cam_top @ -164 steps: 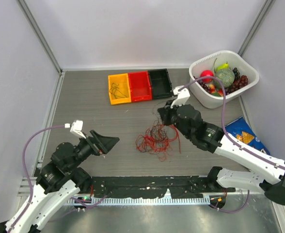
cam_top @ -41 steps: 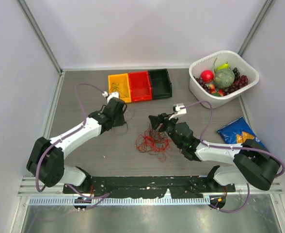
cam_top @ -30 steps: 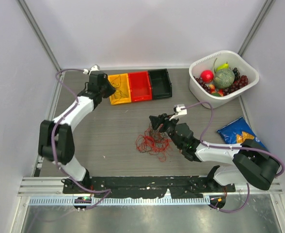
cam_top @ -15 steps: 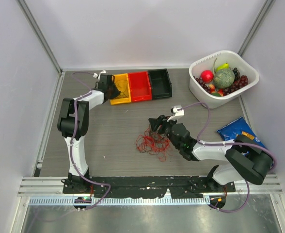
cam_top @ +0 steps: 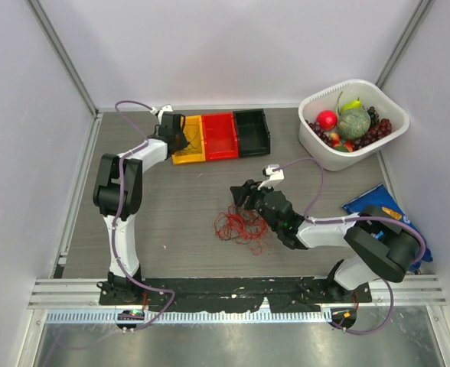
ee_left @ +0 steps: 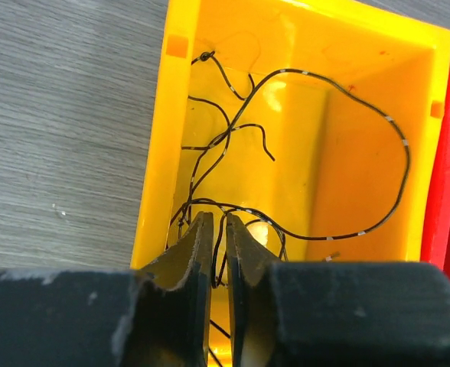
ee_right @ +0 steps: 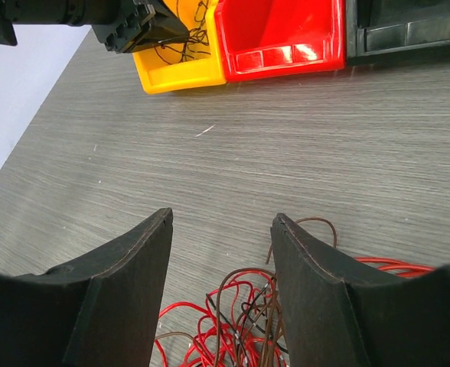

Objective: Untangle the cables

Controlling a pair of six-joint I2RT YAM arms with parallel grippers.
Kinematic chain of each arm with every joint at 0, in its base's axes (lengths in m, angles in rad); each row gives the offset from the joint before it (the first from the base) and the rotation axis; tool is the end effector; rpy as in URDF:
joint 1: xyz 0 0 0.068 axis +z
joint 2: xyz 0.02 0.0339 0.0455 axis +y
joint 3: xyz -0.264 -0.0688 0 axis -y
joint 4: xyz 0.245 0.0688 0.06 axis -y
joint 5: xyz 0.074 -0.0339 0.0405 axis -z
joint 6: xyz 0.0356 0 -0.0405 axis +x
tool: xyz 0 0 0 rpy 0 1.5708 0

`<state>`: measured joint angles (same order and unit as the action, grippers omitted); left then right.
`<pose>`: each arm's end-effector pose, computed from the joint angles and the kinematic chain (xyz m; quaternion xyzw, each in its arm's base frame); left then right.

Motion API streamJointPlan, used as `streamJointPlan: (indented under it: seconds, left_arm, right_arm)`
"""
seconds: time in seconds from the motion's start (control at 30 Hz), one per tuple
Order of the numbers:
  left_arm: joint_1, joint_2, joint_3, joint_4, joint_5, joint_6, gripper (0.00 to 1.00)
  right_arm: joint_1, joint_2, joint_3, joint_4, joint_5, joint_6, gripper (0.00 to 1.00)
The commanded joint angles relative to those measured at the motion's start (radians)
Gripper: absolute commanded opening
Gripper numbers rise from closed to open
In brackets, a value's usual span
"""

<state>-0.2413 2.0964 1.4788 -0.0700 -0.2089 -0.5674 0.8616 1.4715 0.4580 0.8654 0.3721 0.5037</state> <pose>0.4592 -0.1054 0.1798 -0.1899 0.8800 -0.0806 0.4279 0.1924 0.2043 0.1842 -0.0137 0.7540 0.2960 0.5862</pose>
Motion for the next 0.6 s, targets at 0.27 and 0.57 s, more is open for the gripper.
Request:
streamJointPlan:
  seconds: [0.27,0.57]
  left_arm:
    - [-0.035,-0.193,-0.031,-0.014,-0.004,0.046,0.51]
    - [-0.068,-0.435,-0.176,-0.039,0.012,0.040,0.68]
  right_arm:
    - [0.002,0.035,0.051,0.012,0.004,-0.008,0.59]
    - [0.002,0.039,0.050,0.007,0.002,-0.007,0.58]
